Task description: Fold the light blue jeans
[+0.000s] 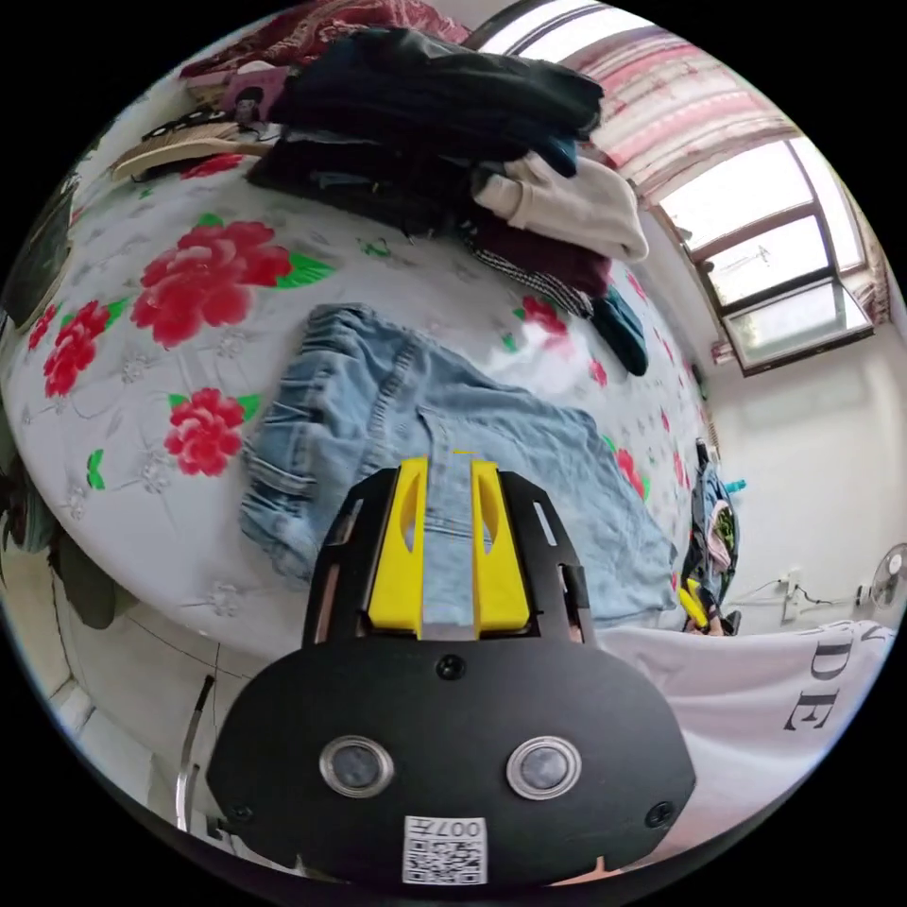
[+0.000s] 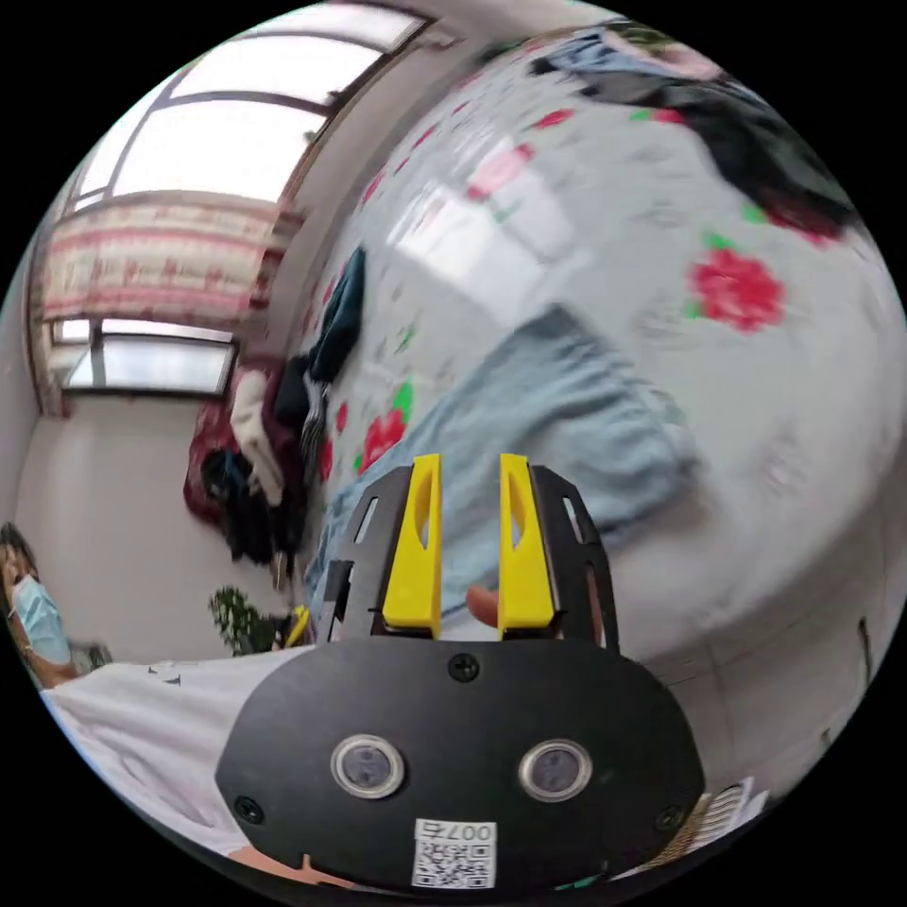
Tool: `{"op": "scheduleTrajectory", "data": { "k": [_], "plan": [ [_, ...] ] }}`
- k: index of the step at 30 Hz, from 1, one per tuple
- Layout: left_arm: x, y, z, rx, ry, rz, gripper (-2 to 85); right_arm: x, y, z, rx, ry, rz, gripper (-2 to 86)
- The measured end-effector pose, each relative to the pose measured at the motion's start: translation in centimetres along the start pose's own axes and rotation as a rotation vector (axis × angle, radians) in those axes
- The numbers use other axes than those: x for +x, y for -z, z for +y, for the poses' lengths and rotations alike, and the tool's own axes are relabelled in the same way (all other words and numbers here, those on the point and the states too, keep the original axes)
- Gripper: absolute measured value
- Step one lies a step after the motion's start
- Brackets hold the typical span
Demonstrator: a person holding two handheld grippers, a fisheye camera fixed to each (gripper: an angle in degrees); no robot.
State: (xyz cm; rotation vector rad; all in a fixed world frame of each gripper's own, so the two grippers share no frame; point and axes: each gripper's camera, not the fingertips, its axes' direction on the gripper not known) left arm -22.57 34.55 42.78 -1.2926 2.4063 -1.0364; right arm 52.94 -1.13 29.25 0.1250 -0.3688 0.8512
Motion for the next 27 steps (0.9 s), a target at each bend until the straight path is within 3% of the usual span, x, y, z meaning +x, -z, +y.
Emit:
{"op": "scheduleTrajectory", "data": {
  "k": [3,9,12,17,20,22,27],
  "plan": [
    [2.9,-2.3,0.5,-0.087,-0.077,-0.009,7.8,4.5,2.7,2.6,0.093,-0.126,-0.042,8.0],
    [5.9,-6.2,2.7,-0.201,-0.125,-0.041,6.0,7.4,-0.3,4.8,0.044,-0.195,-0.197,9.5],
    [5.0,-9.3,3.7,-0.346,-0.073,-0.186,4.0,7.2,-2.1,5.2,0.082,-0.213,-0.244,9.1],
    [3.5,-7.4,4.3,-0.242,0.047,-0.071,0.9,7.2,-4.1,5.4,0.076,-0.291,-0.267,4.9],
    [2.2,-4.6,5.4,-0.119,0.088,-0.003,2.1,3.4,-3.6,5.0,0.051,-0.135,-0.212,2.2],
    [0.8,-2.8,6.5,-0.035,0.146,0.031,3.2,-2.5,-3.1,4.9,0.016,0.108,-0.17,1.0],
    [-6.5,1.6,11.0,0.224,0.521,0.144,5.4,-17.9,-4.8,8.7,-0.172,0.736,-0.172,0.4]
  ]
}}
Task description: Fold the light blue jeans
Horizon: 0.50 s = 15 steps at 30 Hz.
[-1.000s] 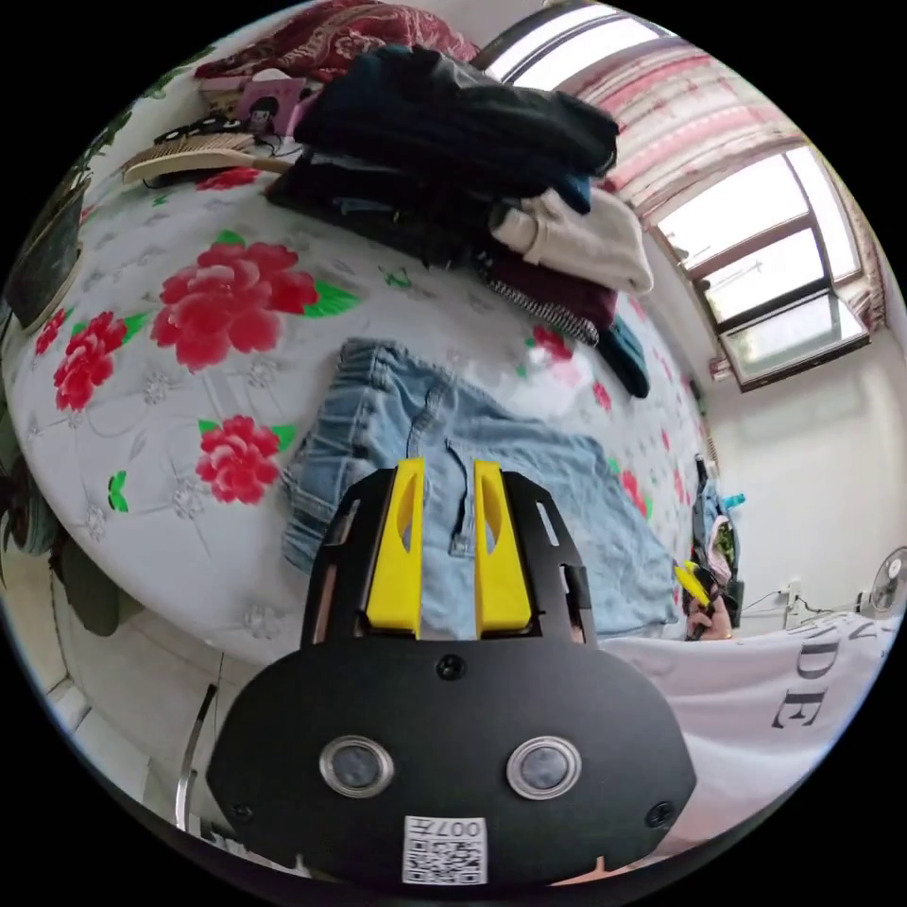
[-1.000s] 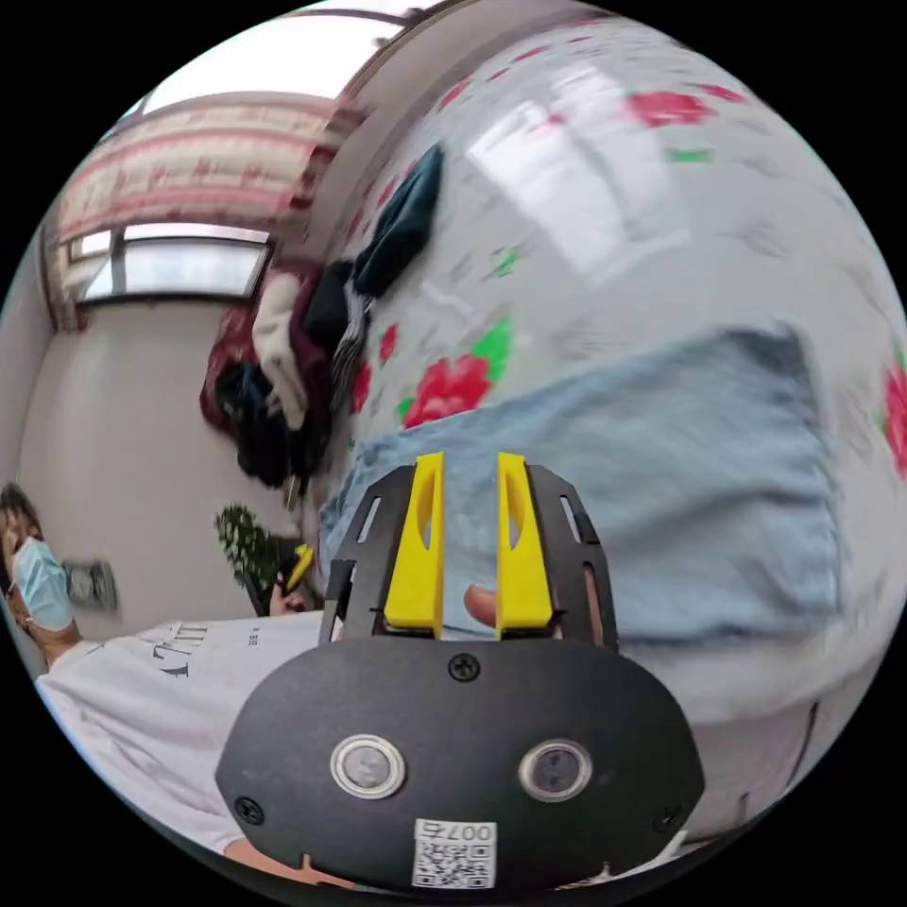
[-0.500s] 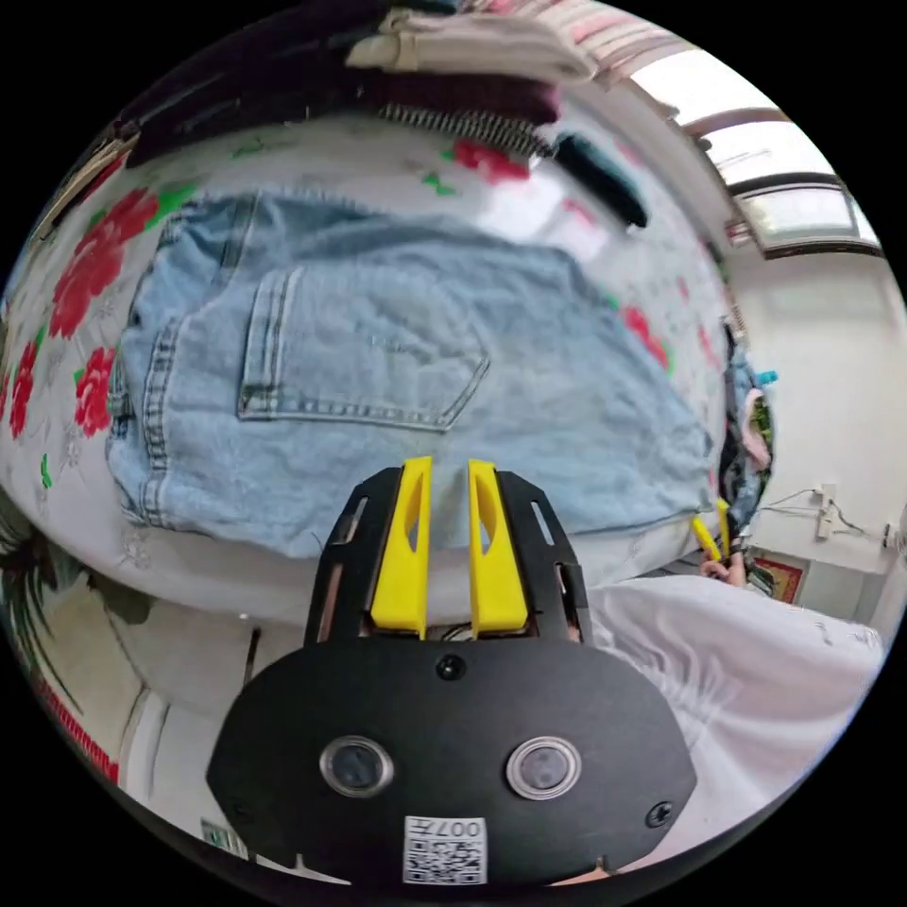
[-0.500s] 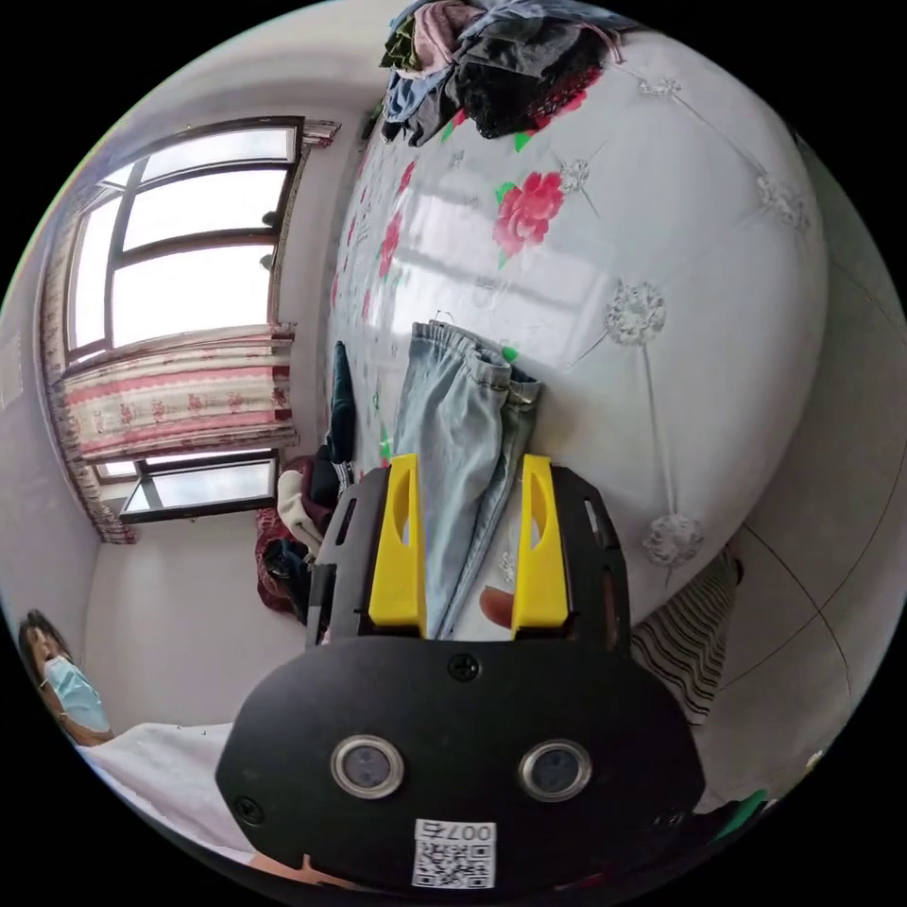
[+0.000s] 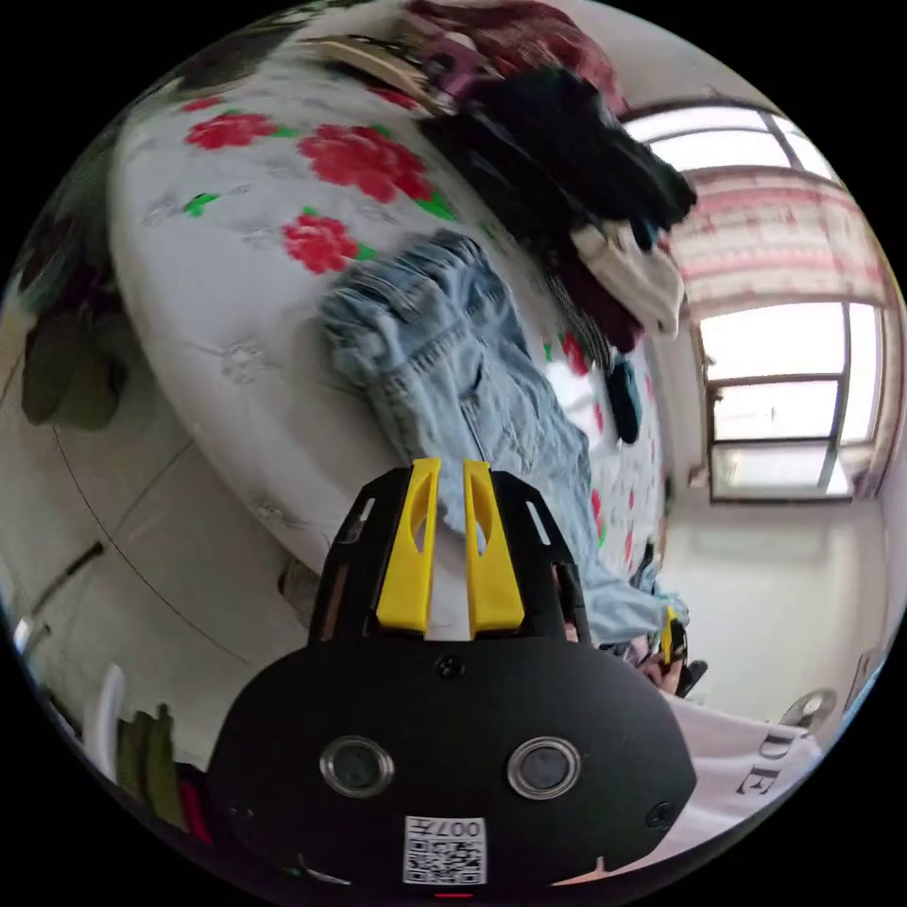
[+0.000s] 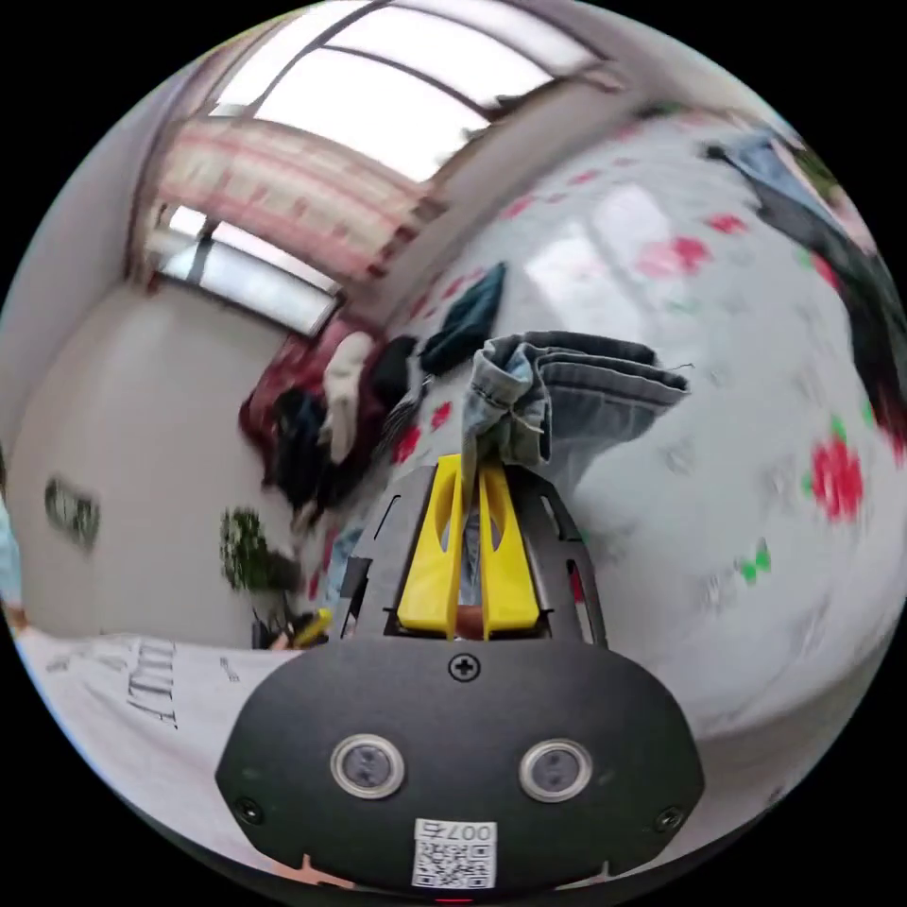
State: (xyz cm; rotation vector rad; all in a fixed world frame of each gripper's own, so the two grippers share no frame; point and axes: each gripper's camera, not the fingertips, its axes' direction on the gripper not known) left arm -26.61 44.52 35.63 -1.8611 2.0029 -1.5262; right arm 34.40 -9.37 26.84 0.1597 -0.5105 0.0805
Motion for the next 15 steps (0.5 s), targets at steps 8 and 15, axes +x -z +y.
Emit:
{"op": "scheduleTrajectory", "data": {
  "k": [8,15],
  "plan": [
    [-4.9,-0.2,-1.5,0.082,0.153,0.187,12.9,-16.2,-19.4,2.5,-0.533,0.519,-0.081,1.8],
    [-5.3,-3.0,-3.0,0.065,0.181,0.241,15.9,-16.3,-29.5,6.8,-0.914,0.481,-0.171,2.8]
  ]
}}
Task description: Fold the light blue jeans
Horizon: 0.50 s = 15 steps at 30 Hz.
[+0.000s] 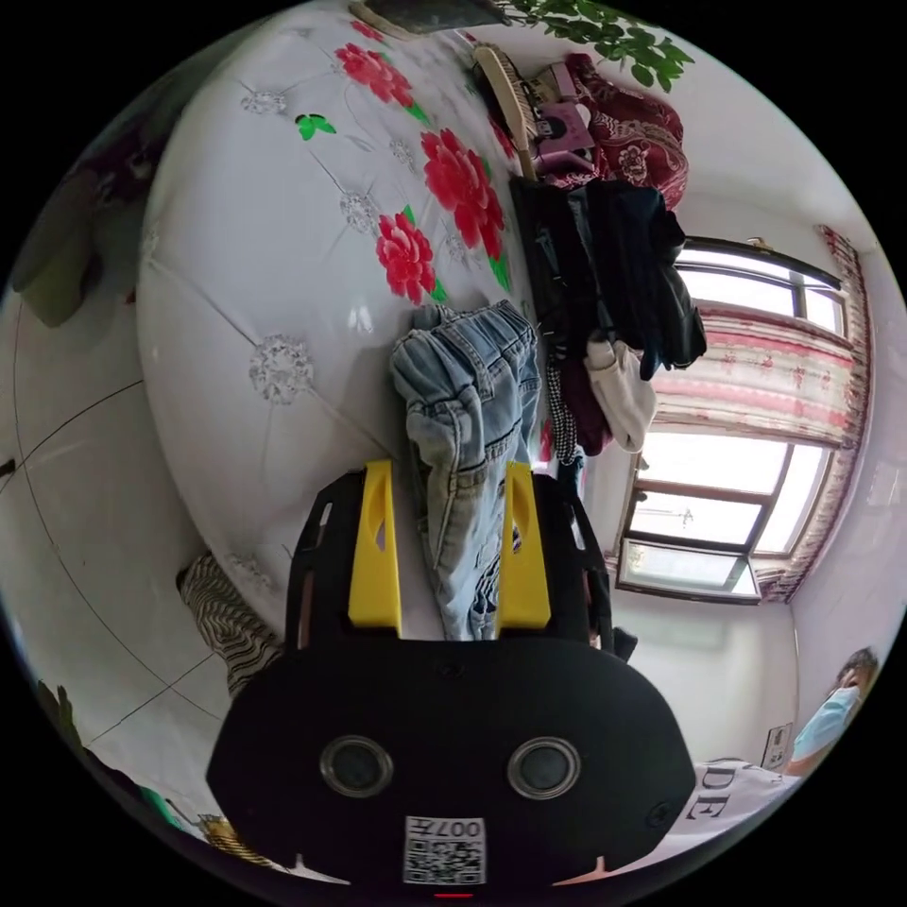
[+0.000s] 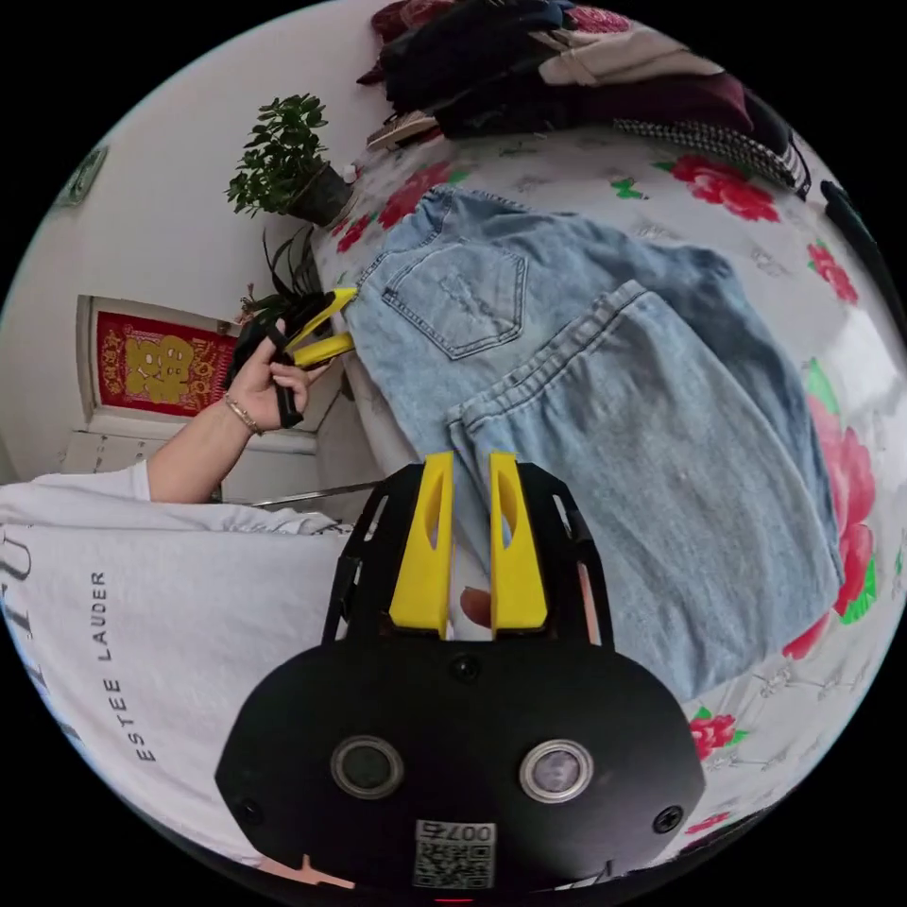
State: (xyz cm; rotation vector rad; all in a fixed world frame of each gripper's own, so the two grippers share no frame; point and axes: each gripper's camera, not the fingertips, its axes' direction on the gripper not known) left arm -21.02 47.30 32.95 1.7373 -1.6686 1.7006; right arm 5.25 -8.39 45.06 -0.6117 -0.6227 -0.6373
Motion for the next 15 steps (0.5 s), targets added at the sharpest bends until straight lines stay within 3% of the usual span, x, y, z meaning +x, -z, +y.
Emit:
{"op": "scheduleTrajectory", "data": {
  "k": [11,15],
  "plan": [
    [-0.4,-4.2,-0.6,-0.012,0.08,0.131,8.8,3.6,5.9,6.6,0.252,-0.211,-0.108,0.1],
    [6.8,-5.1,1.0,-0.018,-0.218,0.027,7.0,4.2,8.8,8.9,0.375,-0.28,-0.119,-0.1]
  ]
}}
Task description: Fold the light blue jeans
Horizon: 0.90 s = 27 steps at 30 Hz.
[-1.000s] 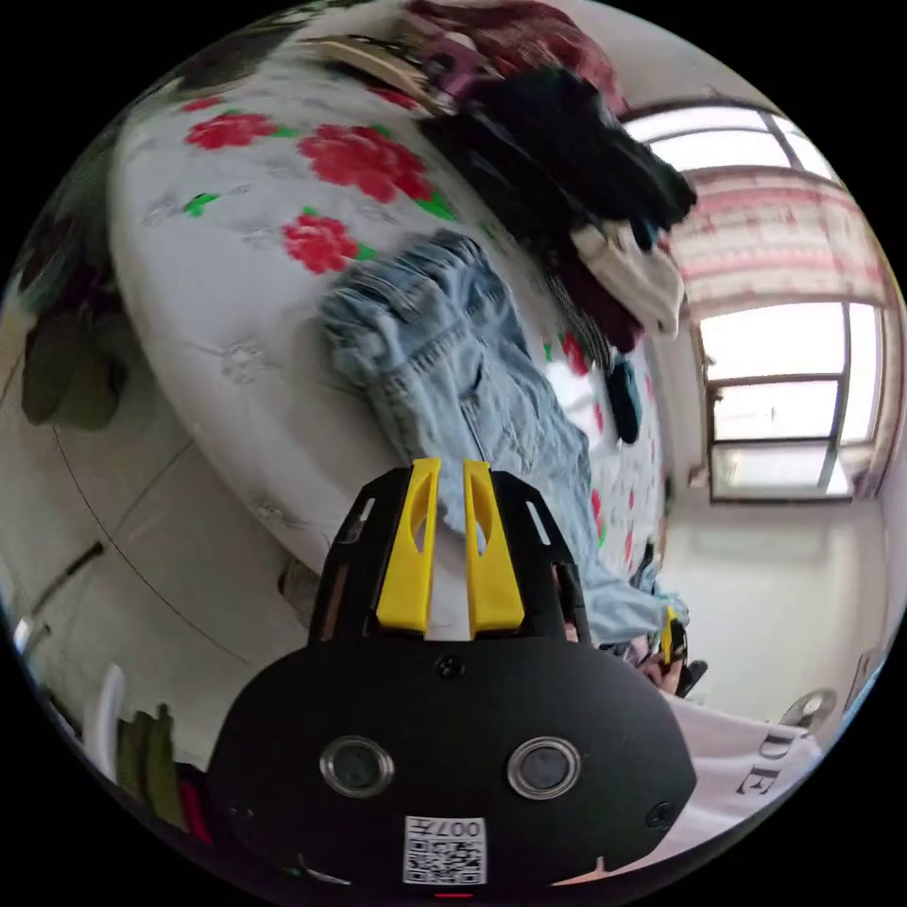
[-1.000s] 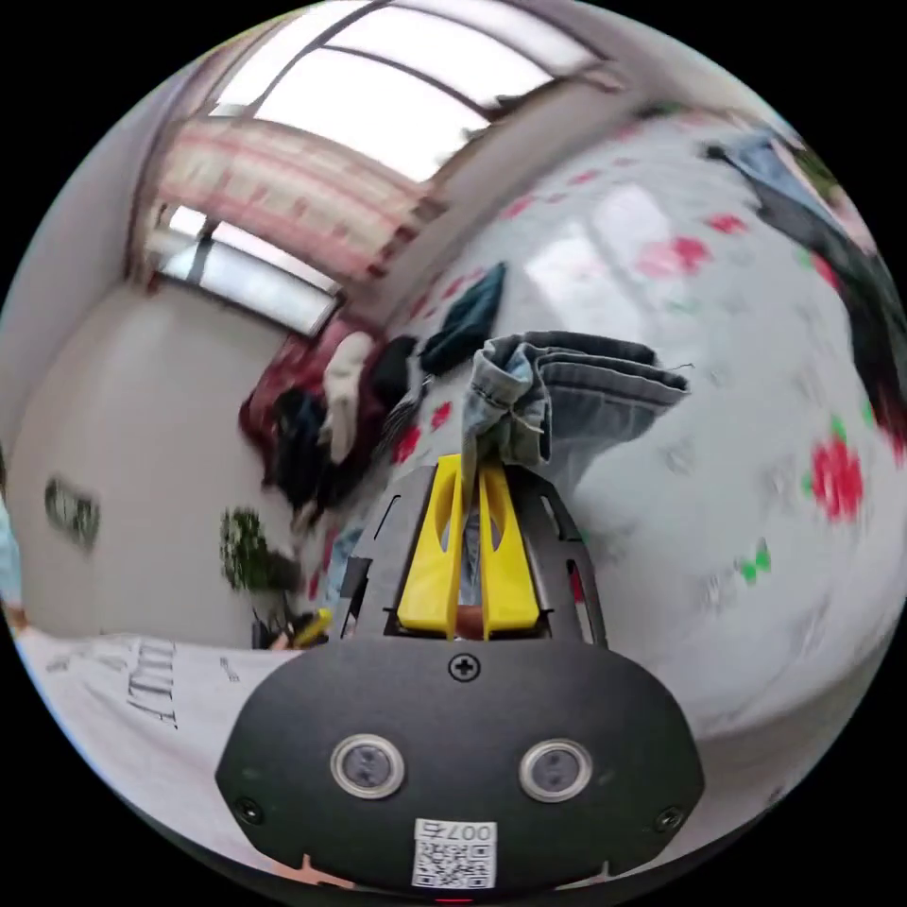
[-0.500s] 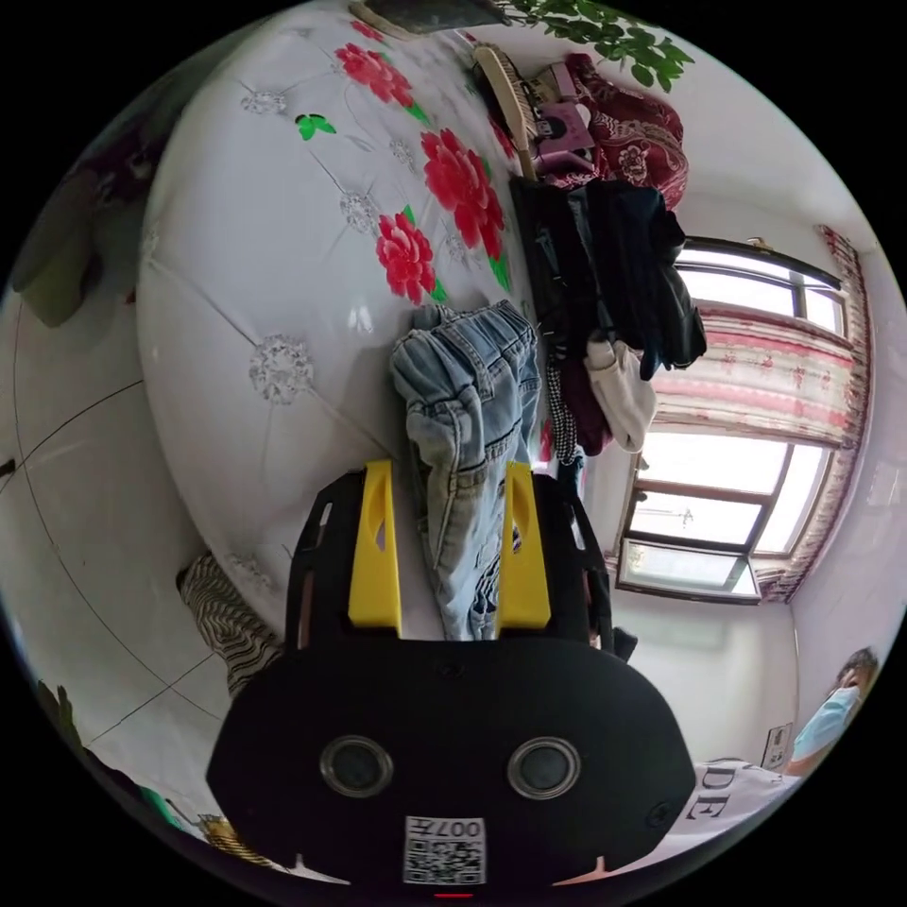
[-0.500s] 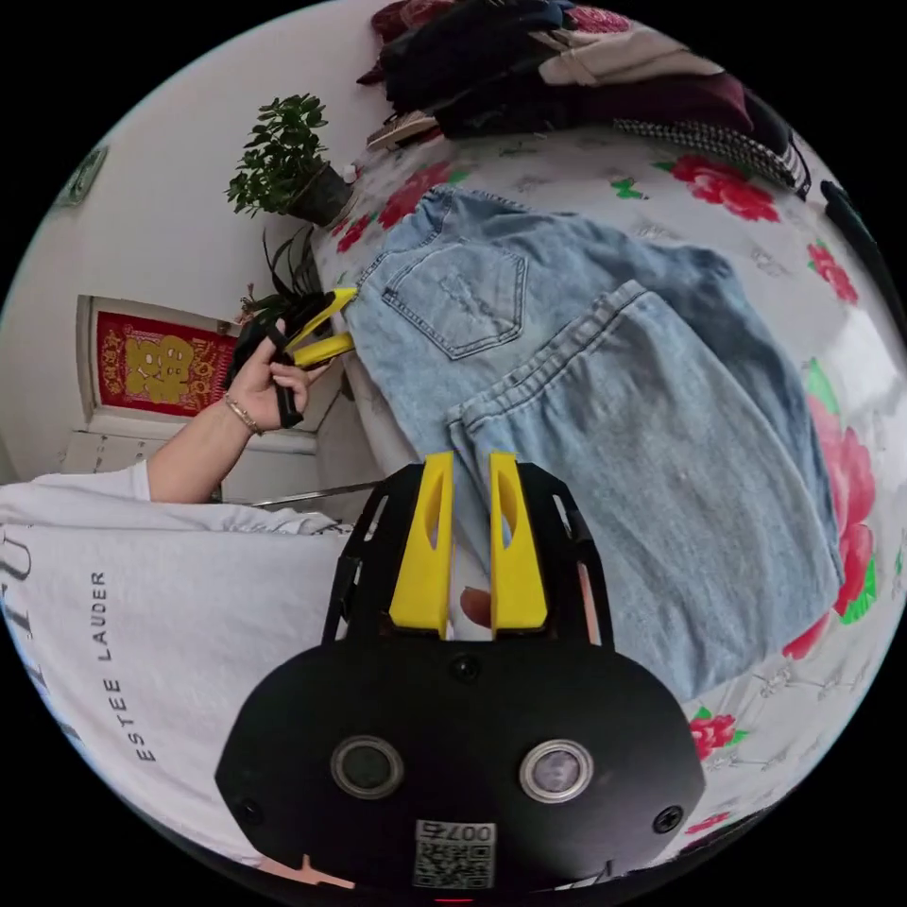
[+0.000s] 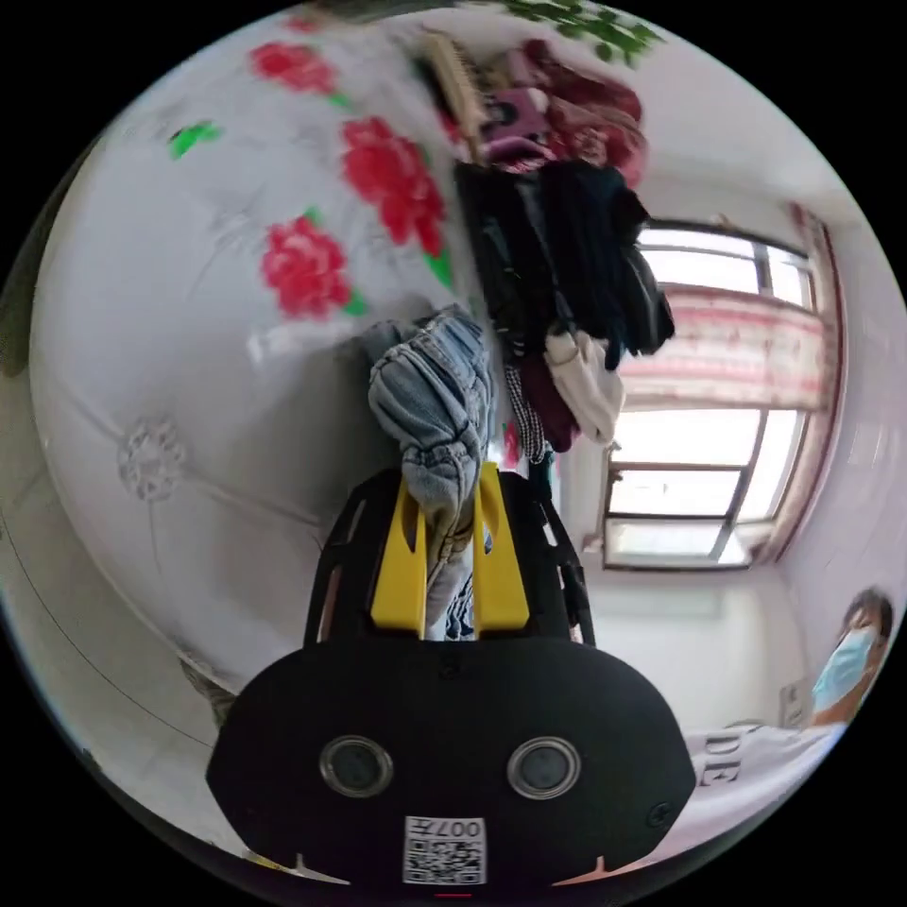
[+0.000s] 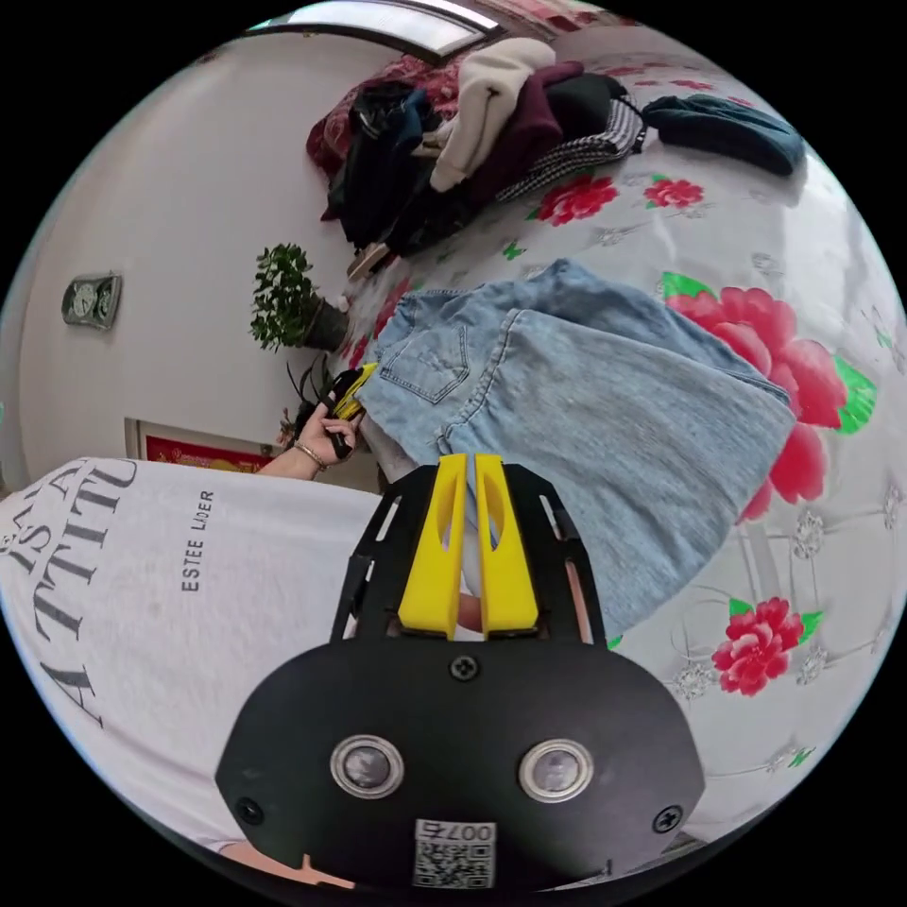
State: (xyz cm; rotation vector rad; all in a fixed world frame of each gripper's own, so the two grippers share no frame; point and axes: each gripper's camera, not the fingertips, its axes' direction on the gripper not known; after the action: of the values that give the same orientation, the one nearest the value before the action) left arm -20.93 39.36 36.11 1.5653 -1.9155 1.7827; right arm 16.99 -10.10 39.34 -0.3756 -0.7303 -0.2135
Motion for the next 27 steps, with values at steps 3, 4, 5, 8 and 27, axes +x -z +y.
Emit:
{"op": "scheduleTrajectory", "data": {
  "k": [3,4,5,8,27],
  "plan": [
    [8.9,-1.9,1.0,-0.107,-0.347,-0.062,6.5,0.9,3.0,0.7,0.109,-0.059,-0.035,-0.2],
    [10.9,-2.4,1.5,-0.136,-0.43,-0.073,6.4,1.3,4.1,1.0,0.146,-0.077,-0.027,-0.2],
    [14.9,-3.5,3.1,-0.196,-0.603,-0.091,6.3,1.5,4.7,1.2,0.163,-0.086,-0.022,-0.2],
    [22.9,-7.5,9.3,-0.367,-1.013,-0.086,6.6,2.6,7.4,2.4,0.243,-0.134,-0.003,-0.2],
    [23.2,-25.7,10.2,-0.681,-0.721,-0.179,14.7,12.9,13.0,9.0,0.41,-0.58,-0.251,9.7]
  ]
}}
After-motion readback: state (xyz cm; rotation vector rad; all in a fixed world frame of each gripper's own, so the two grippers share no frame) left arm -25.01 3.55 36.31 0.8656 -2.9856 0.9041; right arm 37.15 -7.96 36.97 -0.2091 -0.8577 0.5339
